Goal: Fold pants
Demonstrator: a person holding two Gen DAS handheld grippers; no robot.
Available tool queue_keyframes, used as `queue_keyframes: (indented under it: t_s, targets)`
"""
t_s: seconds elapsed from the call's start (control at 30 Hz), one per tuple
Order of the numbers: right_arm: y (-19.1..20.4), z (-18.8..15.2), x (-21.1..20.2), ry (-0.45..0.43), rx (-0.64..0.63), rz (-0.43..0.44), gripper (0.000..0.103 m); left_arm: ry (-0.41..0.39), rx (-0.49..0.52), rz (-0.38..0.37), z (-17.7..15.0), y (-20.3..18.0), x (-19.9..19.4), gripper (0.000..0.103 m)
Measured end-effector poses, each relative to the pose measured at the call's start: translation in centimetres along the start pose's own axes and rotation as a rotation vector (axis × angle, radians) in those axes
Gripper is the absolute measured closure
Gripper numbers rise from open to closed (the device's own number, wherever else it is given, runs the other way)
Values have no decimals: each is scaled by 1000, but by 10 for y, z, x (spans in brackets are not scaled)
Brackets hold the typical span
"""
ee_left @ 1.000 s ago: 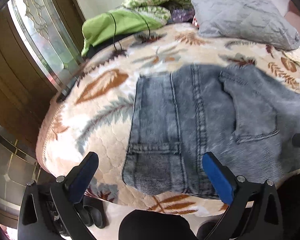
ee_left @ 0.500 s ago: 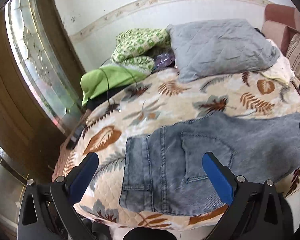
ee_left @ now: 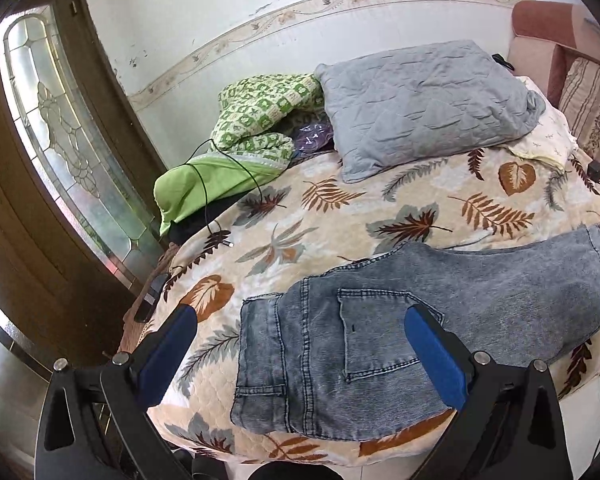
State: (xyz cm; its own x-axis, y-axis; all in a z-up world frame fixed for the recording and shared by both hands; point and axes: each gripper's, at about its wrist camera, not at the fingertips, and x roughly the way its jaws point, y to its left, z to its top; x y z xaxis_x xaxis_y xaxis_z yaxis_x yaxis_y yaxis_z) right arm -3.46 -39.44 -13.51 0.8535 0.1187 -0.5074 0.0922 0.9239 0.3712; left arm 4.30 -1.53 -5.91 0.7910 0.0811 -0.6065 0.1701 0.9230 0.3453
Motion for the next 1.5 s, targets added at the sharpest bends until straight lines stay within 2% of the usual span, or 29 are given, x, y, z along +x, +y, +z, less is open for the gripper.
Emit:
queue_keyframes:
  t_s: [0.13,0.2,0.23,0.27,0.3,0.37,0.47,0.53,0.63,0.7,0.8,0.93,1.03,1.13,1.37,1.5]
  targets:
    - [-21,-9,-10,-20,37,26,97,8,33,-18,2,-17,1,0]
    - [-27,-13,-19,-50,43,32,85,16,50,-33,3,-26,2,0]
    - [-32,-15,-23,-61,54,42,56,23,62,-47,3,-32,3,0]
    - [-37,-16,-27,-66,74,63,17,27,69,-58,3,-36,5,0]
    - [-45,-18,-32,-81,104,94,7,33,77,-72,3,-41,7,0]
    - [-61,-22,-46,-124,149,124,6,49,94,-86,1,-52,12,0]
    - [-91,-29,-58,-125,214,91,6,85,115,-110,-1,-66,21,0]
    - [-117,-39,-64,-122,296,77,6,115,128,-134,-3,-76,29,0]
    - [-156,-58,-67,-105,456,110,8,151,140,-154,-6,-88,36,0]
    - [-173,-70,-64,-93,535,139,13,169,154,-162,-8,-95,40,0]
    - [-192,-87,-51,-70,677,246,19,189,174,-176,-7,-107,46,0]
    - [-199,-102,-23,0,777,266,22,198,186,-193,2,-122,52,0]
    - [-201,-109,-9,35,813,237,22,204,195,-210,9,-135,57,0]
    - [-205,-115,-2,42,851,260,22,212,226,-224,15,-160,64,0]
    - [-213,-122,4,71,885,217,21,305,271,-291,19,-223,88,0]
    - [-217,-121,8,78,894,203,21,305,305,-300,22,-250,93,0]
